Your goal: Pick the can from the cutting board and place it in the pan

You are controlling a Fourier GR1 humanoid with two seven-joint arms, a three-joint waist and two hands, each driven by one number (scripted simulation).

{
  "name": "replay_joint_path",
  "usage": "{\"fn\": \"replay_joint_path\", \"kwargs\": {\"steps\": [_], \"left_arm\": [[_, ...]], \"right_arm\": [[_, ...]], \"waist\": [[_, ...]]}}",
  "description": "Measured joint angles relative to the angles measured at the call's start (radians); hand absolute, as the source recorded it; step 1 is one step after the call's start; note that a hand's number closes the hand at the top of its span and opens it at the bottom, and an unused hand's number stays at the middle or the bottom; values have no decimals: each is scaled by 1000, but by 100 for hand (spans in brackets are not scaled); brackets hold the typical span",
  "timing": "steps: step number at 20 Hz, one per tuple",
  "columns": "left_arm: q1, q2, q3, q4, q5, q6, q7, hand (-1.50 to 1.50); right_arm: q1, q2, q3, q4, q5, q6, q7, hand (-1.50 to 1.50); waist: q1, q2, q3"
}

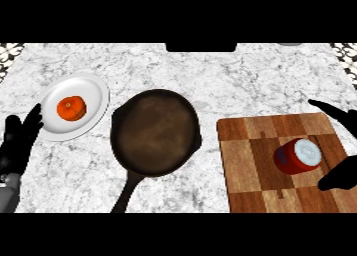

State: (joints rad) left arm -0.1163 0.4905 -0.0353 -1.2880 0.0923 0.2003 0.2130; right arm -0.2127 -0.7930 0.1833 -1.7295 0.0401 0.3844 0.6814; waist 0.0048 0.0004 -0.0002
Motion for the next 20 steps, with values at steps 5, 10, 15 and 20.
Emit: {"fn": "replay_joint_path", "kwargs": {"steps": [5, 10, 15, 20], "left_arm": [[-12, -14, 31, 9, -20, -27, 11, 0], [-10, -29, 63, 6, -47, -51, 8, 0], [4, -52, 86, -32, -79, -64, 34, 0], [-2, -71, 112, -31, -108, -83, 38, 0]], "right_arm": [[24, 41, -19, 32, 84, 53, -35, -150], [36, 109, -33, 45, 156, 94, -44, -150], [44, 158, -72, 76, 228, 132, -97, -150], [45, 225, -92, 67, 284, 156, -85, -150]], "waist": [[-3, 0, 0], [-4, 0, 0], [-4, -1, 0], [-4, -1, 0]]}}
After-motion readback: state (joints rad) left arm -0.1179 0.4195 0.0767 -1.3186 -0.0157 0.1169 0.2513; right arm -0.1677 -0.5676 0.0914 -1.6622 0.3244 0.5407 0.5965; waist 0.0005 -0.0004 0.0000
